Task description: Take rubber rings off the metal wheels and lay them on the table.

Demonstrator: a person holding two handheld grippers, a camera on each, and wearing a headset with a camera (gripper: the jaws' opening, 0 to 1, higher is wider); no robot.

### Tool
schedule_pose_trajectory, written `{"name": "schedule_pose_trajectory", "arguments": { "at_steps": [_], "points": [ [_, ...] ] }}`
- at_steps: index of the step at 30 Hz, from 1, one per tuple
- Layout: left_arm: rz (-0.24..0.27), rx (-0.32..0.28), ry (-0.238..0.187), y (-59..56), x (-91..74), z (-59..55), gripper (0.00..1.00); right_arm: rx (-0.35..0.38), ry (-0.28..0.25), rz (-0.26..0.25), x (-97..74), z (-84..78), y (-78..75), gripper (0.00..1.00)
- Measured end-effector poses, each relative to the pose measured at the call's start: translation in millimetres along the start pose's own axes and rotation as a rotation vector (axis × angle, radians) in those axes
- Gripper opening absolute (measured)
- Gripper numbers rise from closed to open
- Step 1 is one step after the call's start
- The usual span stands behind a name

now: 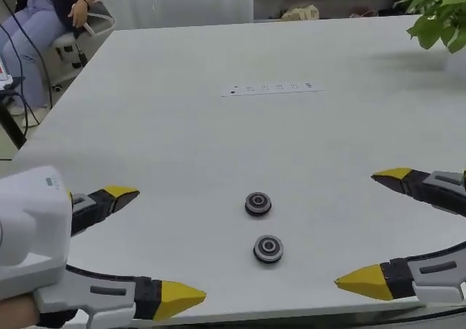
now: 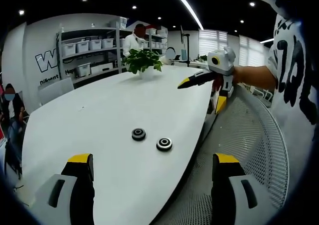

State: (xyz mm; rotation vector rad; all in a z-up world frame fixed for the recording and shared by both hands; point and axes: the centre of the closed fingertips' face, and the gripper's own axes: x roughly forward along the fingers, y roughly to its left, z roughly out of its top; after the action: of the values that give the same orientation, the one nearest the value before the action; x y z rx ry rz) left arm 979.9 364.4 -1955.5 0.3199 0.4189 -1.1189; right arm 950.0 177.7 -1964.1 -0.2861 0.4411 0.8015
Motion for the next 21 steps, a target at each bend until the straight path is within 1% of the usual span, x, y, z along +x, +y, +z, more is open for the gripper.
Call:
{"name": "schedule_pose_trajectory", "arguments": {
  "at_steps": [5, 14, 18, 21],
  "points": [
    [0.002, 0.009, -0.011, 1.9, -0.1, 3.4, 0.98, -0.008, -0.009, 0.004, 1.2, 4.6, 0.6, 0.99],
    [-0.009, 0.035, -0.011, 1.6, 1.5, 5.3, 0.96, -0.007, -0.023, 0.010, 7.5, 7.1, -3.8, 0.98],
    [-0.012, 0.039, -0.006, 4.0, 3.6, 4.1, 0.96, -0.004, -0.026, 0.013, 11.7, 7.4, -8.4, 0.98],
    [-0.010, 0.041, -0.009, 7.1, 5.4, 5.5, 0.95, -0.011, -0.032, 0.024, 13.3, 9.2, -9.2, 0.98]
  ]
}}
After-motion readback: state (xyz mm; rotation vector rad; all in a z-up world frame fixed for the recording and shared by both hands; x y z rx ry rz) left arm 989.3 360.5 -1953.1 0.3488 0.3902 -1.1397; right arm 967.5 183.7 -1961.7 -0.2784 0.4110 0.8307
